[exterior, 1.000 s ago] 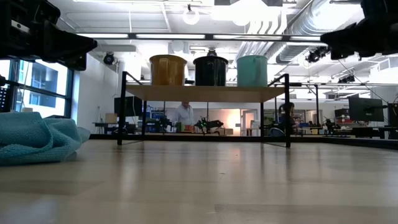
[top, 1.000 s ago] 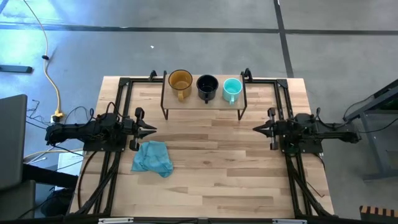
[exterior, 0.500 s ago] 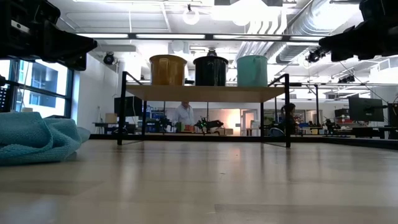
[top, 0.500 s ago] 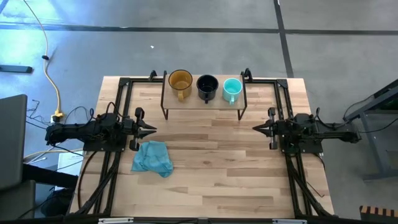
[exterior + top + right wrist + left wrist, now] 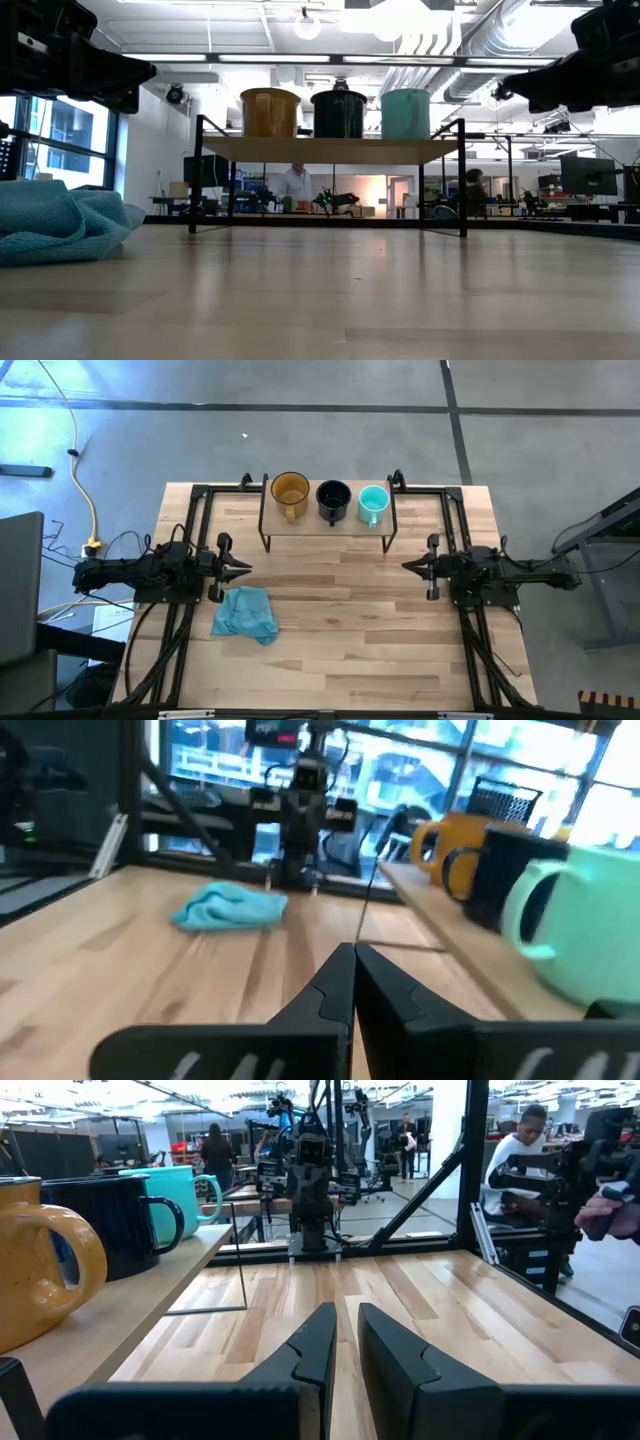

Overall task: Stack small to large cups/mugs on shelf
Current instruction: Return to Home Position

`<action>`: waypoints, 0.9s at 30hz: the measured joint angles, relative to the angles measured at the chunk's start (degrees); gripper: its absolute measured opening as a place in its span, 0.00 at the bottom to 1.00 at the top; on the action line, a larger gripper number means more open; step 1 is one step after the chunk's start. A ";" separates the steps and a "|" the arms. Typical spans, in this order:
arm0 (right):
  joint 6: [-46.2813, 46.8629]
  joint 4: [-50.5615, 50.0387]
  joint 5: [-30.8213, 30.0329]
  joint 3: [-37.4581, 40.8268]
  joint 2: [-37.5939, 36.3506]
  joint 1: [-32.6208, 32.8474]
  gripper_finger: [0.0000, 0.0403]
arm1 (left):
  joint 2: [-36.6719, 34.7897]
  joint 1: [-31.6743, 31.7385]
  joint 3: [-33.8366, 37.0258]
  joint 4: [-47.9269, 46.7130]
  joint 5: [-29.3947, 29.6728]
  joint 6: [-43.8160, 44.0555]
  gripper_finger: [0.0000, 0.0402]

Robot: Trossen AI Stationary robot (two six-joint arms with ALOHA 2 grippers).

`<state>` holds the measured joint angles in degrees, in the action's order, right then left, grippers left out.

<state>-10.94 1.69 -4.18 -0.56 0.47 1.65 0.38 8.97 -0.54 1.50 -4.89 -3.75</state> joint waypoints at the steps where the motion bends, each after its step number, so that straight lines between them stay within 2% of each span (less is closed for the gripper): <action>1: -0.72 0.56 -0.67 0.00 -0.17 0.00 0.00 | 0.00 0.01 0.00 0.00 0.00 0.00 0.09; 4: -2.79 0.79 -2.84 -0.05 -0.38 0.02 0.00 | 0.00 0.00 0.00 -0.02 -0.01 0.00 0.09; 10: -3.10 1.06 -2.62 -0.07 -0.37 0.00 0.00 | 0.00 0.00 0.00 -0.01 0.00 0.00 0.09; 21: -1.55 -0.15 5.79 -0.02 -0.37 0.02 0.00 | 0.00 0.01 0.00 0.00 0.00 0.00 0.09; 27: -1.02 -0.35 6.20 -0.02 -0.37 0.02 0.00 | 0.00 0.00 0.00 0.00 0.00 0.00 0.09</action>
<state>-11.96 1.33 2.02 -0.58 0.10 1.67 0.38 8.97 -0.54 1.50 -4.89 -3.75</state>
